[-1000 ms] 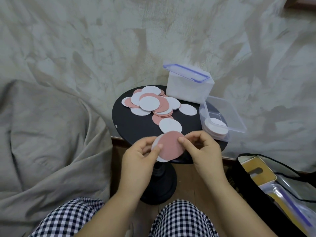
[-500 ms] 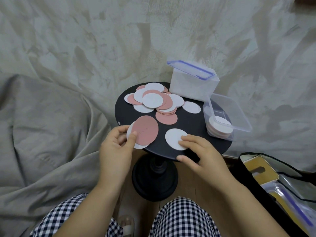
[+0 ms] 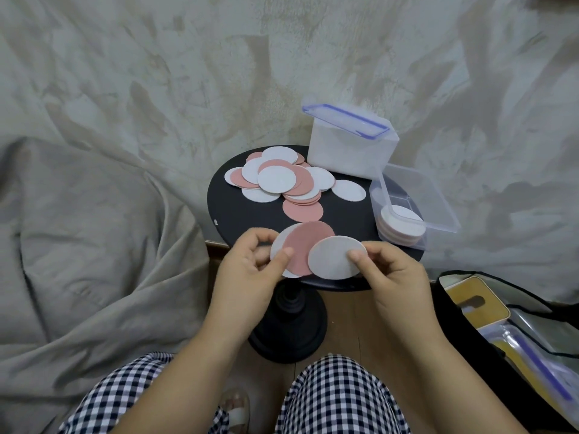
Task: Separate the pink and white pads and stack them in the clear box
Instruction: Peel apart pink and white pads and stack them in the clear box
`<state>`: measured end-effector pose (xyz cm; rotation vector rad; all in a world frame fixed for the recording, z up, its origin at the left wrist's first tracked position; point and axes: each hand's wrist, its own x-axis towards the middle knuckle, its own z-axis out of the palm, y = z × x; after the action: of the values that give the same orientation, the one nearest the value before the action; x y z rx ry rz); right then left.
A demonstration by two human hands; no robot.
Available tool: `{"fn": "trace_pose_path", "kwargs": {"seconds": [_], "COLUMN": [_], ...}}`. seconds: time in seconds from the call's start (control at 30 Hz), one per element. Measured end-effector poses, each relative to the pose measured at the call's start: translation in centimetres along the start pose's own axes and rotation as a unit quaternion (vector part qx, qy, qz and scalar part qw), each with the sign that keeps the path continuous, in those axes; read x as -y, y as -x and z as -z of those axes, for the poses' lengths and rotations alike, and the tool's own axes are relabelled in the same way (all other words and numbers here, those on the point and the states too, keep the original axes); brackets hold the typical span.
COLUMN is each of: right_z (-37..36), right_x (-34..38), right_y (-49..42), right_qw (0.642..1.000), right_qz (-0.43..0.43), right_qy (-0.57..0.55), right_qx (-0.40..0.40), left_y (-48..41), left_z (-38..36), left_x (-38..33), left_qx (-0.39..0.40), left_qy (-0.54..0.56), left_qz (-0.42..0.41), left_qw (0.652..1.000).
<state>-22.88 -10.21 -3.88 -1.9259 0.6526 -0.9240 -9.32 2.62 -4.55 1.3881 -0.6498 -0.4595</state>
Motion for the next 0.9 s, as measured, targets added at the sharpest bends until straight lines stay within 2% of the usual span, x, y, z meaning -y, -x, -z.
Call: {"fn": "trace_pose_path", "kwargs": {"seconds": [0.17, 0.33, 0.53, 0.67, 0.77, 0.9], "right_z": [-1.1, -1.7, -2.1, -2.3, -2.3, -2.2], "right_x": [0.1, 0.5, 0.3, -0.9, -1.0, -0.9], "right_y": [-0.5, -0.9, -1.2, -1.0, -0.8, -0.7], "right_qw": [0.995, 0.995, 0.994, 0.994, 0.996, 0.993], "right_qz": [-0.061, -0.044, 0.075, 0.055, 0.049, 0.079], "right_qy": [-0.075, -0.089, 0.052, 0.052, 0.032, 0.038], "right_qx": [-0.028, -0.028, -0.067, -0.075, -0.072, -0.074], "left_y": [0.3, -0.3, -1.6, -1.6, -1.3, -1.3], "left_z": [-0.8, -1.5, -2.6, -2.9, -2.9, -2.4], "left_x": [-0.6, -1.0, -0.9, 0.2, 0.5, 0.6], "left_qx": [0.063, 0.11, 0.084, 0.112, 0.083, 0.004], "left_qy": [0.021, -0.013, -0.18, -0.296, -0.318, -0.274], "left_qz": [-0.009, -0.049, -0.117, -0.125, -0.153, -0.171], "left_qw": [0.998, 0.993, 0.973, 0.94, 0.932, 0.946]}}
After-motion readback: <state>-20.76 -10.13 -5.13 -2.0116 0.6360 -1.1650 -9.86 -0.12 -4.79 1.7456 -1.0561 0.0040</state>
